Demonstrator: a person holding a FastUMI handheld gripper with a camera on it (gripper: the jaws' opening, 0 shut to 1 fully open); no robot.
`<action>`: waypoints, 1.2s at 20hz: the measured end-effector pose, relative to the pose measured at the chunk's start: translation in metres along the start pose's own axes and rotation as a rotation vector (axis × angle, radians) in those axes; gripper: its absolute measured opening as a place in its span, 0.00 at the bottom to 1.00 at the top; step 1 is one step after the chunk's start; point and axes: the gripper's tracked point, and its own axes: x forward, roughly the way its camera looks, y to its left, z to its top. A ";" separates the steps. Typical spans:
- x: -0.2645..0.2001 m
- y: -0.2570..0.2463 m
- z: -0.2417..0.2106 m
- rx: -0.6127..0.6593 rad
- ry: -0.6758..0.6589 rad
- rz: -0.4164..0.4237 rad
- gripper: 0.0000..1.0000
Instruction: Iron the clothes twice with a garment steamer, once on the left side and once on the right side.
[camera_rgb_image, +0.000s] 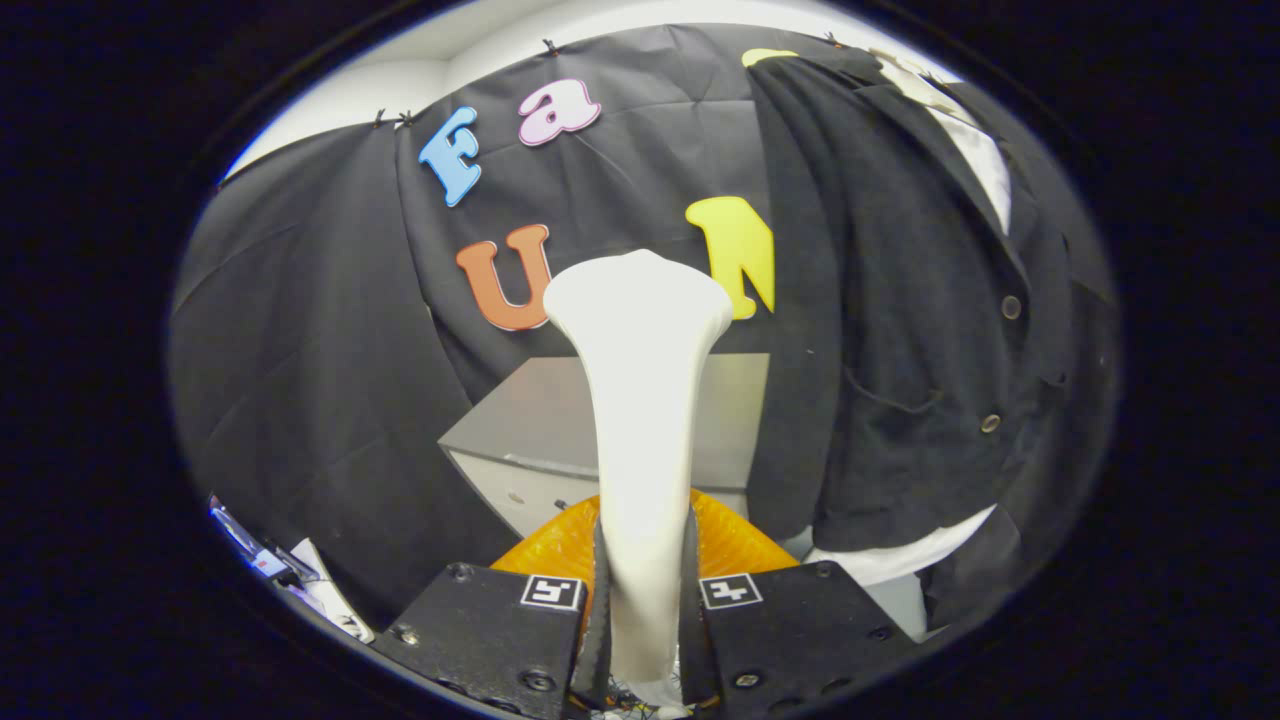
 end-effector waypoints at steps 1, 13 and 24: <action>-0.010 -0.006 -0.005 0.003 -0.001 -0.006 0.30; -0.105 -0.102 -0.016 0.070 -0.067 -0.084 0.30; -0.159 -0.239 0.022 0.085 -0.229 -0.185 0.30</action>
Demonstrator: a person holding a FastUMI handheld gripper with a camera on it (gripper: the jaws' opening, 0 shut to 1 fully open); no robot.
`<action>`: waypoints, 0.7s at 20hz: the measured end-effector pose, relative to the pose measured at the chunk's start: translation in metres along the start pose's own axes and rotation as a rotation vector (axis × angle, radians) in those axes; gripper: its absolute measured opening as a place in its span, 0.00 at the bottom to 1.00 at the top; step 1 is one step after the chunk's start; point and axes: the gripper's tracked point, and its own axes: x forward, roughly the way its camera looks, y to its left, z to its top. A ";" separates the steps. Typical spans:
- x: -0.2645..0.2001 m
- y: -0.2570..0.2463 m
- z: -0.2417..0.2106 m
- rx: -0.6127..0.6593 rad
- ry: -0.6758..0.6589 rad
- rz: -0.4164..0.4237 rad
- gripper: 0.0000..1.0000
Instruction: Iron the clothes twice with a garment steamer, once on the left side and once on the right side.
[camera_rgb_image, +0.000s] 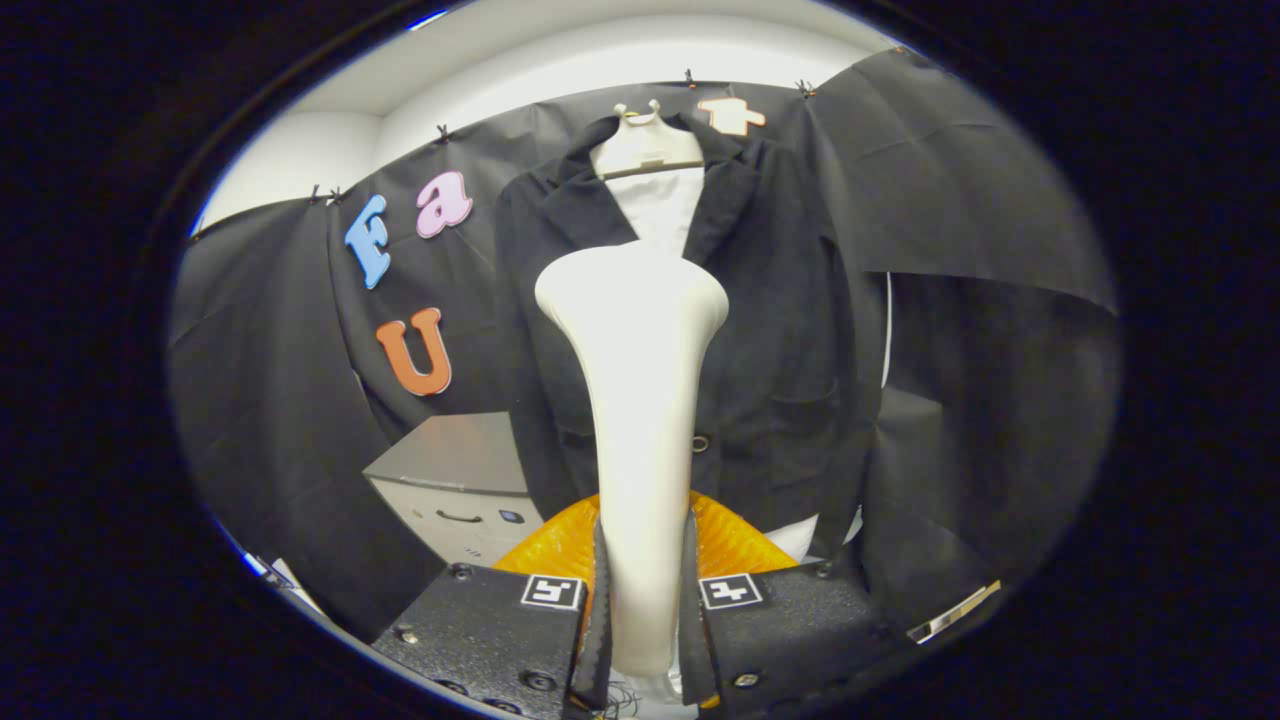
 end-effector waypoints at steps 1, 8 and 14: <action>0.000 -0.009 0.005 -0.004 -0.015 -0.006 0.30; 0.001 -0.079 0.025 -0.006 -0.072 -0.079 0.29; 0.013 -0.107 0.044 -0.009 -0.149 -0.110 0.29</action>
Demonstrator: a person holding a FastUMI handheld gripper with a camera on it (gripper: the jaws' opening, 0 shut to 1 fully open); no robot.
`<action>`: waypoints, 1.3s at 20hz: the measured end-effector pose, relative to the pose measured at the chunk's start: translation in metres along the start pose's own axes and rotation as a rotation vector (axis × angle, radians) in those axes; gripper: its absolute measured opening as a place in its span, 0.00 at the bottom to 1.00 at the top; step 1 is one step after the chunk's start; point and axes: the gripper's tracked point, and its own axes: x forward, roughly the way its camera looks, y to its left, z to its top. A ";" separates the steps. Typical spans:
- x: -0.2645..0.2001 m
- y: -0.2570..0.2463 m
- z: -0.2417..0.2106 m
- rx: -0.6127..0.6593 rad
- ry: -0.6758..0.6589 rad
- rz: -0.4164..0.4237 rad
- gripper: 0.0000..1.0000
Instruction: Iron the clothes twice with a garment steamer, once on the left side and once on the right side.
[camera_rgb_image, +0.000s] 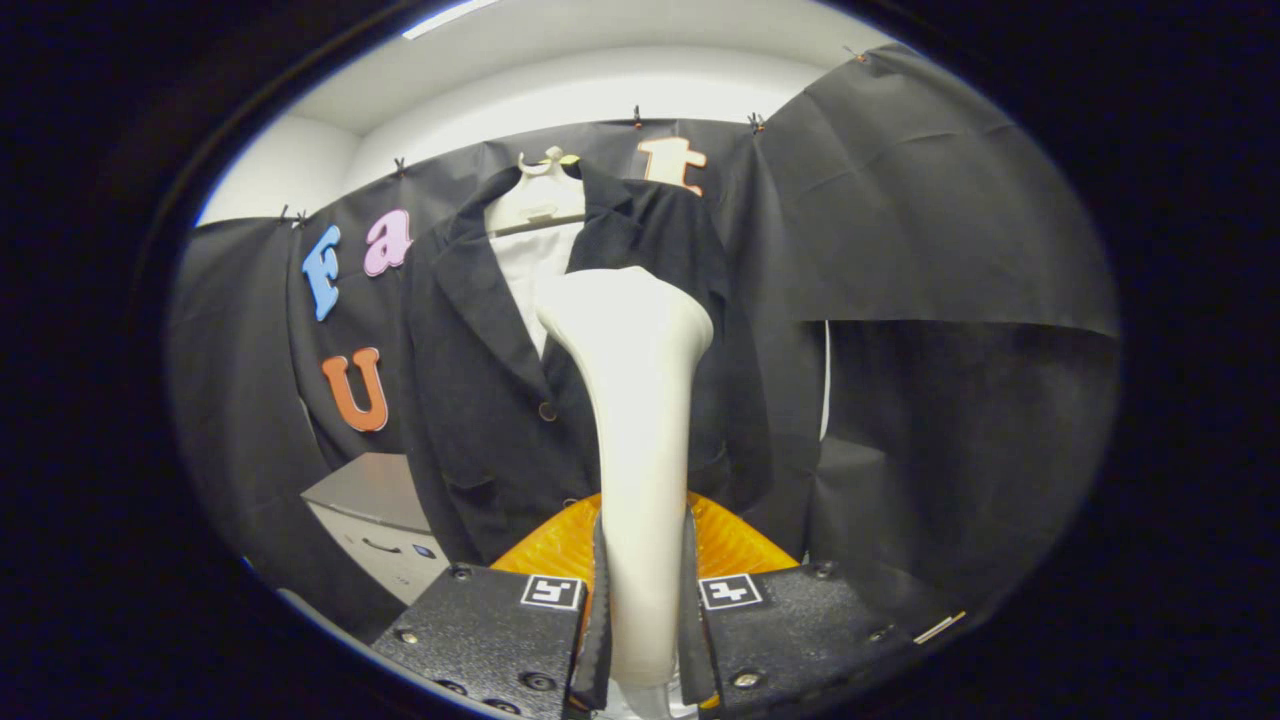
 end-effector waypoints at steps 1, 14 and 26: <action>0.004 -0.003 0.001 -0.004 -0.011 -0.007 0.29; 0.055 -0.014 0.076 0.006 -0.265 -0.078 0.30; 0.061 0.084 0.069 -0.095 -0.333 0.110 0.29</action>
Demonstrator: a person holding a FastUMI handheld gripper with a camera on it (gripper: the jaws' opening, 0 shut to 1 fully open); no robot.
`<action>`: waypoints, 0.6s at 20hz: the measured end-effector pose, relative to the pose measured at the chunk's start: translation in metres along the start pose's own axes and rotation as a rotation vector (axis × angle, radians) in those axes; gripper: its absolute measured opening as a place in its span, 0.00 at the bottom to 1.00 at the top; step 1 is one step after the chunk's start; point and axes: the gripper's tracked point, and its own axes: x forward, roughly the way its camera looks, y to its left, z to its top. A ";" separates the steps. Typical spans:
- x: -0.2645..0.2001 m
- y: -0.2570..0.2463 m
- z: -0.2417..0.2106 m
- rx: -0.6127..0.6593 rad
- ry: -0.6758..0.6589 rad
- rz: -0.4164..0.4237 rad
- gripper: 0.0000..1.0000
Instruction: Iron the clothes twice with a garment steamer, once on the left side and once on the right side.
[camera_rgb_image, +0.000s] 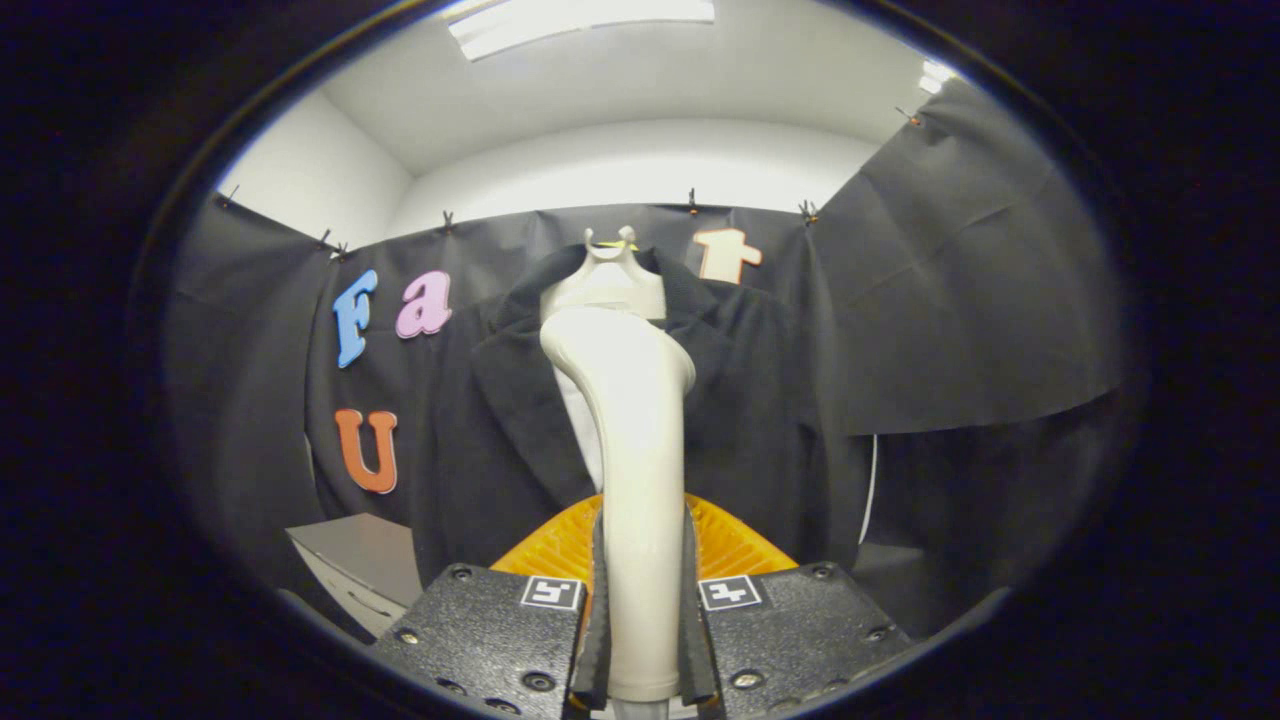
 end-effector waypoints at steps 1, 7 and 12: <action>0.003 0.011 -0.003 -0.008 0.000 0.013 0.30; 0.016 0.069 -0.007 -0.040 -0.016 0.052 0.29; 0.018 0.084 -0.044 -0.114 0.046 0.007 0.29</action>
